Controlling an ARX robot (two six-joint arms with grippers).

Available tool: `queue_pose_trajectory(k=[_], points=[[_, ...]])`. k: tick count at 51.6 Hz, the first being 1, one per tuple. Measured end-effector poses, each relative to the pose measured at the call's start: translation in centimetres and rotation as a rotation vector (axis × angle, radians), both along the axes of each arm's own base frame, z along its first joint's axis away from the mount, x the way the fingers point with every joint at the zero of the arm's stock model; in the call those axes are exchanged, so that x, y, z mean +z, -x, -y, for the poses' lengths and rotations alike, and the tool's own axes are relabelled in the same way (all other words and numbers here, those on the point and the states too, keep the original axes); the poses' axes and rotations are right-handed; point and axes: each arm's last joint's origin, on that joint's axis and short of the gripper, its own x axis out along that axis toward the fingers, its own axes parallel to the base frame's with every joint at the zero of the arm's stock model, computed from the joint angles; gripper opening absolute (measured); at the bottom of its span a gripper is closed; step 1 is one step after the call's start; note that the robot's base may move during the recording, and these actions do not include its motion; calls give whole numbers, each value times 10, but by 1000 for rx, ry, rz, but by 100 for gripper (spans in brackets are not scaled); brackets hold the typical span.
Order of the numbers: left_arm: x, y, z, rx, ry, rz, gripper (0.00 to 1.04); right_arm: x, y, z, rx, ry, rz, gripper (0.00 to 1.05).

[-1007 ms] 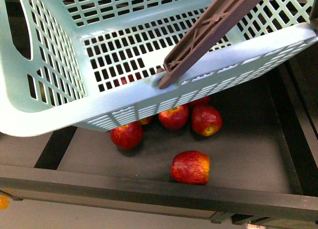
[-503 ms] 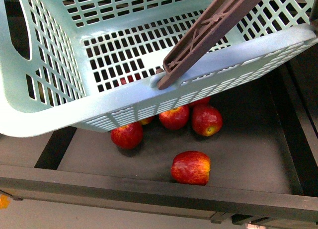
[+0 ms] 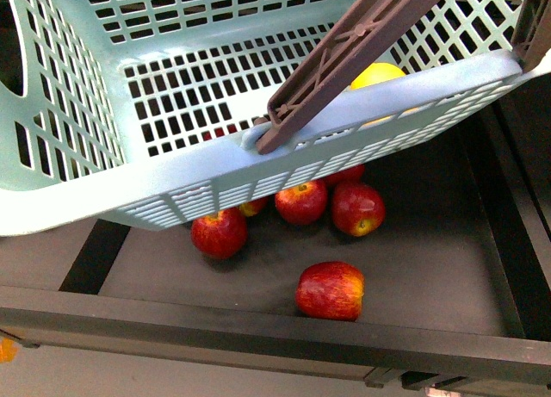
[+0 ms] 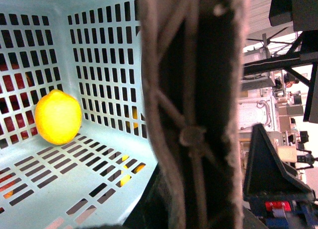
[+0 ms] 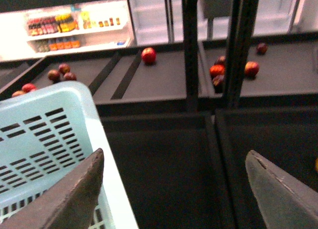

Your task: Pick lemon and mango into basket

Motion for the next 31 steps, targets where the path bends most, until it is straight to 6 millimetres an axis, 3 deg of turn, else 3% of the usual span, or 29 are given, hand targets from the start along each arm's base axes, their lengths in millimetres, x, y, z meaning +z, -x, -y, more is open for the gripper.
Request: queue_pose_trajectory(k=[14, 23, 31], points=[[0, 1, 1, -19, 8, -6, 5, -41, 37, 9, 4, 70, -16, 41], [0, 1, 1, -8, 2, -1, 5, -64, 65, 22, 4, 84, -12, 2], [0, 1, 1, -8, 4, -3, 5, -77, 83, 24, 2, 87, -11, 2]])
